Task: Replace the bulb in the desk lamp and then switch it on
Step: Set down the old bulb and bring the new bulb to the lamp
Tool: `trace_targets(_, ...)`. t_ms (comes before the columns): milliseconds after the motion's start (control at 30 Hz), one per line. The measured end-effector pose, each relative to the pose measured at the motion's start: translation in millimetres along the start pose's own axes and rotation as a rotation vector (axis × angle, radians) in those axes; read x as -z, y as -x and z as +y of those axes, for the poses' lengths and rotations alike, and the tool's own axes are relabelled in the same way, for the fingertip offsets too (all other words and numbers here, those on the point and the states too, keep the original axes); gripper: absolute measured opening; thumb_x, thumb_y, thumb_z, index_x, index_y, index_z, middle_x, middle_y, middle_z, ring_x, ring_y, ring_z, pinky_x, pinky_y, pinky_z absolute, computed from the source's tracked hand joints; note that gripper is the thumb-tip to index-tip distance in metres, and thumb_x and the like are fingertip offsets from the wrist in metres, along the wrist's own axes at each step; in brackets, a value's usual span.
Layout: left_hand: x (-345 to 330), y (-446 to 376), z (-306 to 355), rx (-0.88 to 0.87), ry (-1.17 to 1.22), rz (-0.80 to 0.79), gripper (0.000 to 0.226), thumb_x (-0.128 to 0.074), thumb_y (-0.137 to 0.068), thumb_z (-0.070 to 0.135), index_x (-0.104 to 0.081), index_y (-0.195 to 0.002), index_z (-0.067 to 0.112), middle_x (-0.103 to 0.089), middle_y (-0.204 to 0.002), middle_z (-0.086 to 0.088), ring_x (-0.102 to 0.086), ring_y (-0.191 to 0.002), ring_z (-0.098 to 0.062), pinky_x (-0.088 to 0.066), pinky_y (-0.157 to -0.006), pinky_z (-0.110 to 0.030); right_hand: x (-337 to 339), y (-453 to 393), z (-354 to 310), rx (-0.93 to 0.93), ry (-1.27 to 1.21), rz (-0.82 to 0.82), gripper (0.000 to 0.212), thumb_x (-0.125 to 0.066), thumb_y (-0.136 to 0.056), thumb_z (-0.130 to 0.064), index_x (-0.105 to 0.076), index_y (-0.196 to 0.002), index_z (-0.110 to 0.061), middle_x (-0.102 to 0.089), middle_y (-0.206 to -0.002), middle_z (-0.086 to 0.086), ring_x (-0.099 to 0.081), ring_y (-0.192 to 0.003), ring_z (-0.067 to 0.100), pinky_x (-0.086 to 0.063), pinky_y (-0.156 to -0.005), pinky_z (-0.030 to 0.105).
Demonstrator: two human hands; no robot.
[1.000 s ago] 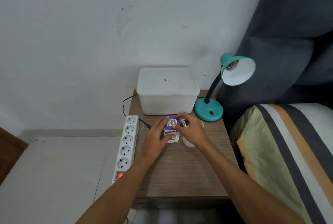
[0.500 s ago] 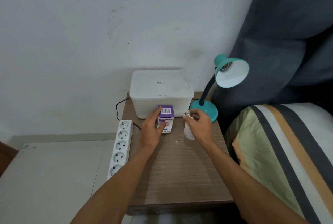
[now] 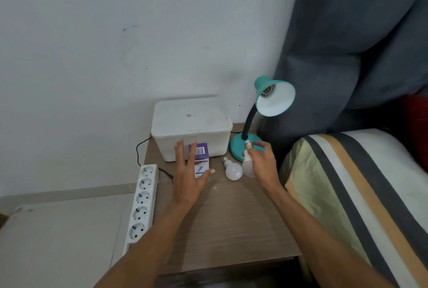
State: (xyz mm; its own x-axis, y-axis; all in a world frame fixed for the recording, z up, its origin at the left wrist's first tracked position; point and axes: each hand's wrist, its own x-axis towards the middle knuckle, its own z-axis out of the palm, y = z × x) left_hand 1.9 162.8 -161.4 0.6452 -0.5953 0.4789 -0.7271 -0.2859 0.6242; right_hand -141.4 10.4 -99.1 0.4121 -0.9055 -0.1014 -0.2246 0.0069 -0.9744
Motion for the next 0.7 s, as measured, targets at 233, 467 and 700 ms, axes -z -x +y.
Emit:
trace_targets(233, -9.0, -49.7, 68.4, -0.389, -0.007, -0.066, 0.099, -0.083, -0.084, 0.034, -0.021, -0.161, 0.017, -0.011, -0.17, -0.014, -0.005, -0.159, -0.03, -0.03, -0.123, -0.05, 53.3, -16.2, -46.9, 0.18, 0.02, 0.09, 0.045, -0.072, -0.075, -0.008, -0.056, -0.115, -0.02, -0.063, -0.105, -0.004, -0.06, -0.09, 0.003, -0.047, -0.071, 0.02)
trace_targets(467, -35.8, -127.0, 126.9, -0.48, -0.045, -0.225, 0.116, -0.084, -0.081, 0.038, -0.006, -0.163, 0.013, -0.002, -0.172, -0.009, 0.001, -0.159, -0.024, -0.028, -0.124, -0.043, 82.1, -52.0, -78.1, 0.41, 0.148, 0.188, 0.031, -0.061, -0.093, -0.04, -0.067, -0.12, -0.027, -0.068, -0.118, -0.009, -0.059, -0.11, 0.007, -0.046, -0.098, 0.024)
trace_targets(700, -51.0, -177.8, 132.7, -0.519, -0.047, -0.402, 0.126, -0.088, -0.078, 0.028, 0.004, -0.163, 0.019, 0.003, -0.172, -0.003, -0.001, -0.159, -0.017, -0.028, -0.12, -0.032, 76.3, -78.1, -87.7, 0.404, 0.372, 0.052, 0.059, -0.072, -0.076, -0.018, -0.055, -0.132, -0.022, -0.059, -0.129, 0.008, -0.055, -0.119, 0.023, -0.04, -0.099, 0.027)
